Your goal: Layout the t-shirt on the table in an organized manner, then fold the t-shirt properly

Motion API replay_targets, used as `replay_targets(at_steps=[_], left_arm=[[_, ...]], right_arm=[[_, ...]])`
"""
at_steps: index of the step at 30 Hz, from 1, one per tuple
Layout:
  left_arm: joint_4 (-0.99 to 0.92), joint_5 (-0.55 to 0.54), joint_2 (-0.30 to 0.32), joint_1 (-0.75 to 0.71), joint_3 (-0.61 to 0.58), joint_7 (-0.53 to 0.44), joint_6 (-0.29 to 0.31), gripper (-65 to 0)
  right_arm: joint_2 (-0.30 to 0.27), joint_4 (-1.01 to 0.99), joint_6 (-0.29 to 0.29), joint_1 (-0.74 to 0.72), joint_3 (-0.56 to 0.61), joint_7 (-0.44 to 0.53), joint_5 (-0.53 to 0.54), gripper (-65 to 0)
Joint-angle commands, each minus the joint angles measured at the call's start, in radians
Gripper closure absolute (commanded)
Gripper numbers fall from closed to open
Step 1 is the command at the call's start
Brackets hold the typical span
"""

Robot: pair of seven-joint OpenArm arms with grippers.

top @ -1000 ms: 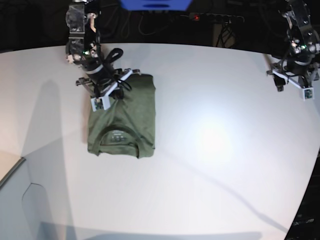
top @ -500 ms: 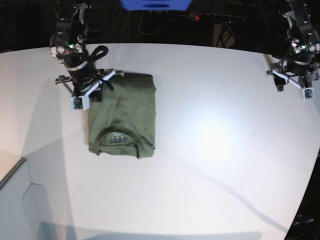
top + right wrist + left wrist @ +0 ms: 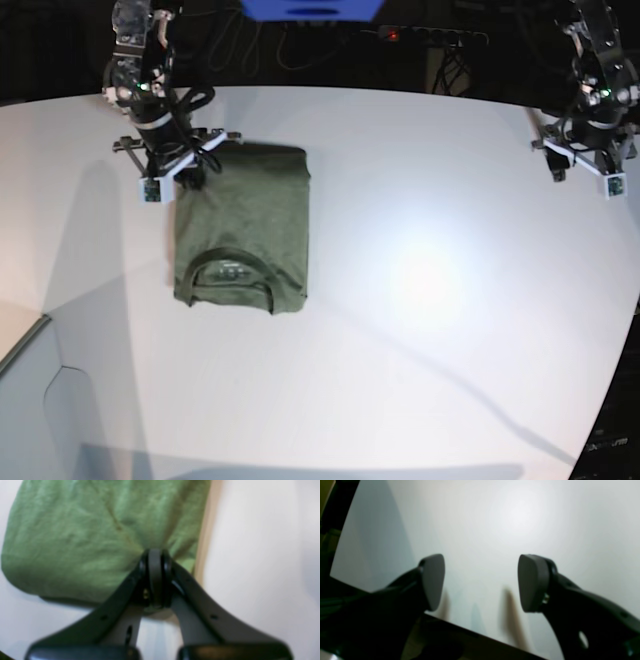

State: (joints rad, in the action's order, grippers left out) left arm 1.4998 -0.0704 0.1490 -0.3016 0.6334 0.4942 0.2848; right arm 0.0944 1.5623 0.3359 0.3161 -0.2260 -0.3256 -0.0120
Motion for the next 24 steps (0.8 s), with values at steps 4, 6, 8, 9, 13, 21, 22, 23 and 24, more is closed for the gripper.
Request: replay_targets(at_steps=[4,6,8,9,13,21,22,23,24], left_arm=[[0.048,-0.002,-0.001,-0.034,0.004,-0.018,-0.002,-40.2],[0.092,-0.002,-0.027,-0.064,0.010,-0.018,-0.002,-32.1],[0.158,-0.002,-0.053,-0.107,0.036,-0.018,-0.002,-20.0],[0.186,-0.002,-0.071,-0.124,0.046,-0.016,-0.002,-14.0],[0.275,0.002,-0.151,-0.207,0.082,-0.016,-0.002,-0.2],[0.362,0.004,-0.253,-0.420,0.075,-0.016,-0.002,-0.1],[0.347,0.007,-0.259,-0.433,0.075,-0.016,-0.002,-0.1],[0.310,0.008,-0.260,-0.439,0.075,-0.016,-0.002,-0.1],[0.264,0.008,-0.259,-0.436,0.075,-0.019,-0.002,-0.1]], right_arm=[[0.018,0.157,0.004,0.056,-0.023,0.098,0.011,0.0],[0.020,0.232,0.004,0.093,-0.023,0.099,0.011,0.0],[0.023,0.306,0.004,0.150,-0.023,0.098,0.011,0.0],[0.023,0.330,0.004,0.177,-0.023,0.096,0.011,0.0],[0.023,0.372,0.004,0.308,-0.023,0.101,0.011,0.0],[0.024,0.350,0.075,0.516,-0.009,0.105,0.013,0.0],[0.024,0.330,0.110,0.526,-0.009,0.105,0.013,0.0],[0.024,0.301,0.137,0.529,-0.009,0.105,0.013,0.0],[0.021,0.270,0.157,0.529,-0.009,0.105,0.013,0.0]])
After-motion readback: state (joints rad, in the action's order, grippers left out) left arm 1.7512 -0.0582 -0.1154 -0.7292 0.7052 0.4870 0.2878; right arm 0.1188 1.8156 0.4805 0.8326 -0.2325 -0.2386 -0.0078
